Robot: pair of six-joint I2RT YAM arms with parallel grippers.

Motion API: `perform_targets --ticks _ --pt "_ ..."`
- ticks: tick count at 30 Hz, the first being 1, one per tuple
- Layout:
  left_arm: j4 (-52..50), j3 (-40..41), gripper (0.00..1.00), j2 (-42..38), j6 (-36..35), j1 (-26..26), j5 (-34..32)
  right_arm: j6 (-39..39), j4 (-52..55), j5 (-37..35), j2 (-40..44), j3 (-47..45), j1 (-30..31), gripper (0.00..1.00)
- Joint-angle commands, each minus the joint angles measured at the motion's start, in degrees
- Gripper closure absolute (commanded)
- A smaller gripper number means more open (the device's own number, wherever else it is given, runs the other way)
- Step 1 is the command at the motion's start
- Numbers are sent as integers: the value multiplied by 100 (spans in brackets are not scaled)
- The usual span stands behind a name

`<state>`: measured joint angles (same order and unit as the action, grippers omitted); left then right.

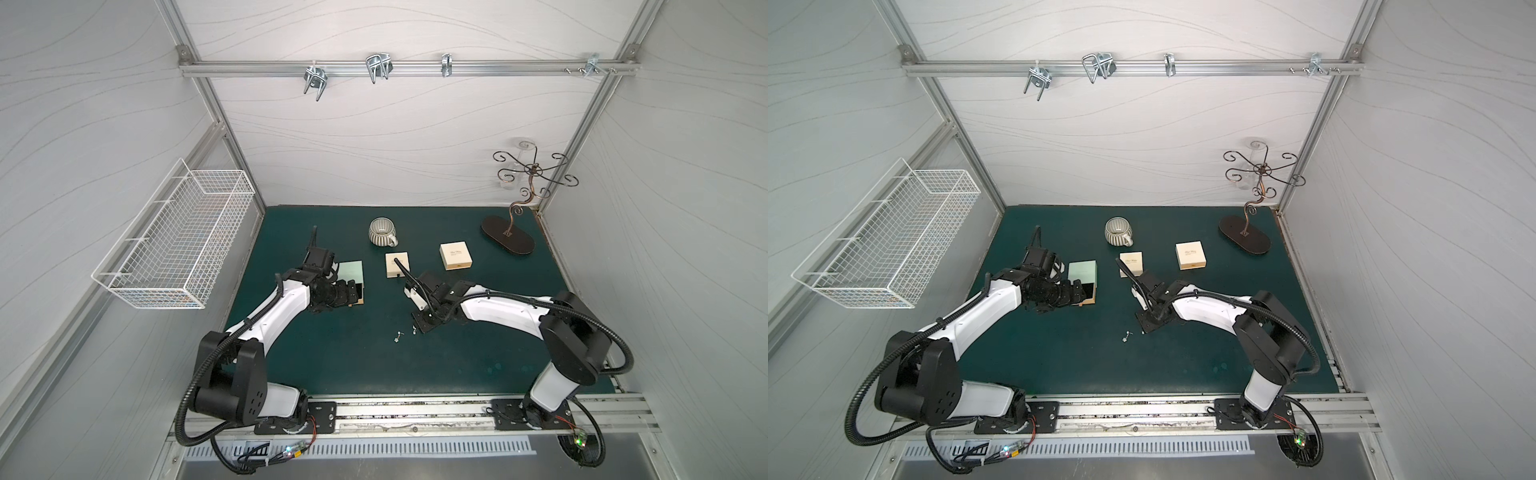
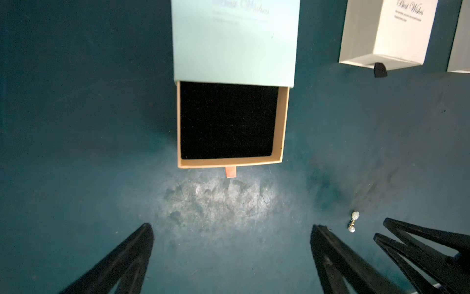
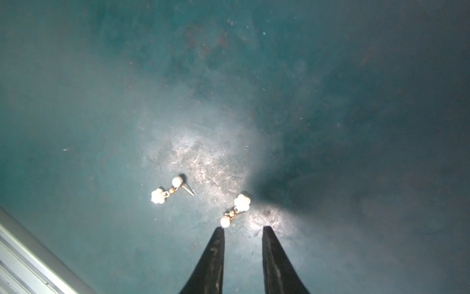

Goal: Place the earrings into the drawer-style jewelry box
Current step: Pick up the earring from the center of the board.

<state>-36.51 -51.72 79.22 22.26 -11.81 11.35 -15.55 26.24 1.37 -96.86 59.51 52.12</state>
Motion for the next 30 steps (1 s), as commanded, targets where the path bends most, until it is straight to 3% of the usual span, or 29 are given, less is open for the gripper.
perform_targets --ticks 1,19,30 --pt "190 37 1 -185 196 -31 -31 129 236 -92 -230 176 120 72" --pt "345 286 1 -349 237 -58 52 -102 662 -765 -853 718 358 71" --pt "366 322 1 -409 226 -59 14 -132 779 -915 -1129 850 479 79"
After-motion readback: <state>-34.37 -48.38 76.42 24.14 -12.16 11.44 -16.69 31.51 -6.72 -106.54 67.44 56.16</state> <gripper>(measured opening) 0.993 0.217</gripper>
